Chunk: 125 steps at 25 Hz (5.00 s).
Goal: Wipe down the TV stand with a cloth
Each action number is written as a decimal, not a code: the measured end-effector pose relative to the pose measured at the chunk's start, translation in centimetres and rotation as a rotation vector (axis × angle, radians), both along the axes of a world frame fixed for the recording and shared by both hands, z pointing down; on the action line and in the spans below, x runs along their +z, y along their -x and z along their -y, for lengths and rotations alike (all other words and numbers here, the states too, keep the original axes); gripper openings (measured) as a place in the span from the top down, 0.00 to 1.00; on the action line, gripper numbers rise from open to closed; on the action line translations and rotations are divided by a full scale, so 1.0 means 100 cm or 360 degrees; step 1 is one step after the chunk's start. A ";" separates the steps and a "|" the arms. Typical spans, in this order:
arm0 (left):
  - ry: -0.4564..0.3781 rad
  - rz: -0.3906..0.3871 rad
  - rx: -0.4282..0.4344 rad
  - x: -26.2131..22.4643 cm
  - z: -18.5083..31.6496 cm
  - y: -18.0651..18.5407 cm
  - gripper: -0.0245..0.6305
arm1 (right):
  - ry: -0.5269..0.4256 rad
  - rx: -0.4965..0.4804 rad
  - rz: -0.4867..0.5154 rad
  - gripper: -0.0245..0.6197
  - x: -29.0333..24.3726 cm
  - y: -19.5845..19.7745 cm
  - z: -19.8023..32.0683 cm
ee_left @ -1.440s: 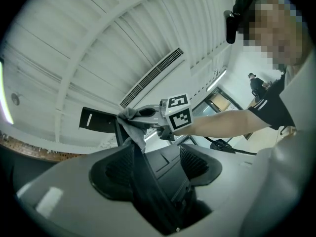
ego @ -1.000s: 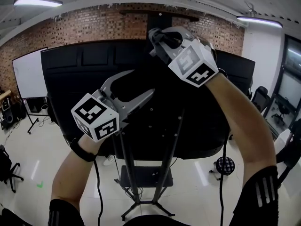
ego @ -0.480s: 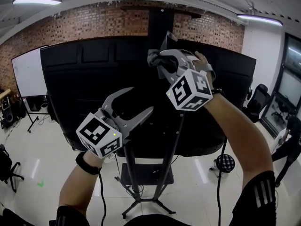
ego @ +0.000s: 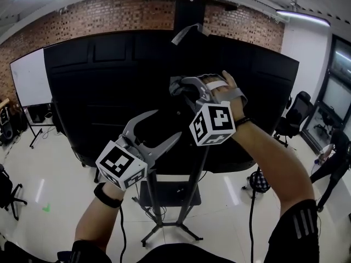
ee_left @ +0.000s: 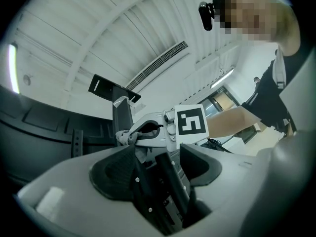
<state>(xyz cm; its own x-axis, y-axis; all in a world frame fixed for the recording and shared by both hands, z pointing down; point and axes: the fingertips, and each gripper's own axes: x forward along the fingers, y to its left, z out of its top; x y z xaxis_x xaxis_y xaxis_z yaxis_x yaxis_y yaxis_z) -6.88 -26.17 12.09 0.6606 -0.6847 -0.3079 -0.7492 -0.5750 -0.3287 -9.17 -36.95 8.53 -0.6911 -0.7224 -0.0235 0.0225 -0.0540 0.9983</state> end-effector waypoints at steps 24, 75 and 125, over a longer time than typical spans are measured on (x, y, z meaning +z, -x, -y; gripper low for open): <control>0.0249 -0.0036 -0.0025 0.115 0.014 0.011 0.50 | -0.0002 0.0236 -0.0341 0.93 0.146 0.009 0.000; 0.0483 -0.0068 0.0126 0.200 -0.005 0.009 0.50 | 0.0676 0.0211 0.0308 0.93 0.238 -0.016 -0.054; 0.0331 0.0021 0.0138 0.152 0.048 -0.203 0.51 | 0.0429 0.0410 0.0797 0.93 0.116 -0.312 0.080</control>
<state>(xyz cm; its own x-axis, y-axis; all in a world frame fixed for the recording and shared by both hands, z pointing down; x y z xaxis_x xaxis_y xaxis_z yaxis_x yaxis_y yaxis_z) 13.38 -30.99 27.29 0.7230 -0.6728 -0.1570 -0.6903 -0.6937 -0.2057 22.06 -44.93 20.11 -0.4463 -0.8900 -0.0934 -0.4732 0.1461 0.8687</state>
